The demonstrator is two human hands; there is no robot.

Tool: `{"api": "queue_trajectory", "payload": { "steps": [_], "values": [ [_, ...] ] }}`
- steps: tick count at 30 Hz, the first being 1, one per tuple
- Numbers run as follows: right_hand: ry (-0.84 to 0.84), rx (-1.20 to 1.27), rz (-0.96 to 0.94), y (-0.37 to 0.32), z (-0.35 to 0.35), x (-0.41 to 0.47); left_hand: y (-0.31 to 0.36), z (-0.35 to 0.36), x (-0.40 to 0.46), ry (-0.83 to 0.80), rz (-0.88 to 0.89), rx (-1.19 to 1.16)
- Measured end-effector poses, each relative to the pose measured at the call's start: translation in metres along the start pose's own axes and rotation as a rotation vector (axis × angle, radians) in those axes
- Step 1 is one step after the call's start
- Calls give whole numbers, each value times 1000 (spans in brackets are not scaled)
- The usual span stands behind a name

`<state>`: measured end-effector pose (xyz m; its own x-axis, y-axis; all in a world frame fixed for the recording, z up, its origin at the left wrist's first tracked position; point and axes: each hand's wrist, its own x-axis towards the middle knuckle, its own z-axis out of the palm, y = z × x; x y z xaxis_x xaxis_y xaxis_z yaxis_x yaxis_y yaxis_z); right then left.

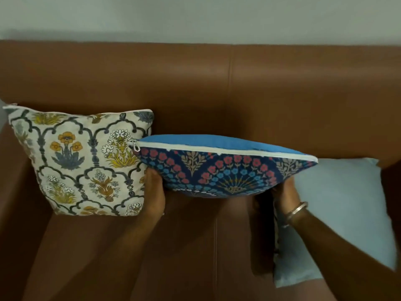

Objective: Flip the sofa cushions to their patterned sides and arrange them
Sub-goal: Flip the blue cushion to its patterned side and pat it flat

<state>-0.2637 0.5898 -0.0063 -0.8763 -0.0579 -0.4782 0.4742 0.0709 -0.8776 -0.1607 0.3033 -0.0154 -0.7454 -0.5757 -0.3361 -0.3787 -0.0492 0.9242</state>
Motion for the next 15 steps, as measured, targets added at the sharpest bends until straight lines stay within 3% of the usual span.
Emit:
{"api": "queue_trajectory", "payload": {
  "steps": [2, 5, 11, 13, 15],
  "values": [
    [97, -143, -46, -2, 8, 8, -1, 9, 5, 56, -21, -36],
    [289, -181, 65, -27, 10, 21, 2, 11, 9, 19, -103, -48],
    [141, -235, 140, -21, 24, 62, 7, 14, 26, -137, -330, 32],
    [192, -280, 78, -17, 27, 74, 6, 16, 39, -129, -375, 48],
    [203, -345, -25, -12, 20, 68, 3, 16, 37, -44, -291, 130]
  ]
}}
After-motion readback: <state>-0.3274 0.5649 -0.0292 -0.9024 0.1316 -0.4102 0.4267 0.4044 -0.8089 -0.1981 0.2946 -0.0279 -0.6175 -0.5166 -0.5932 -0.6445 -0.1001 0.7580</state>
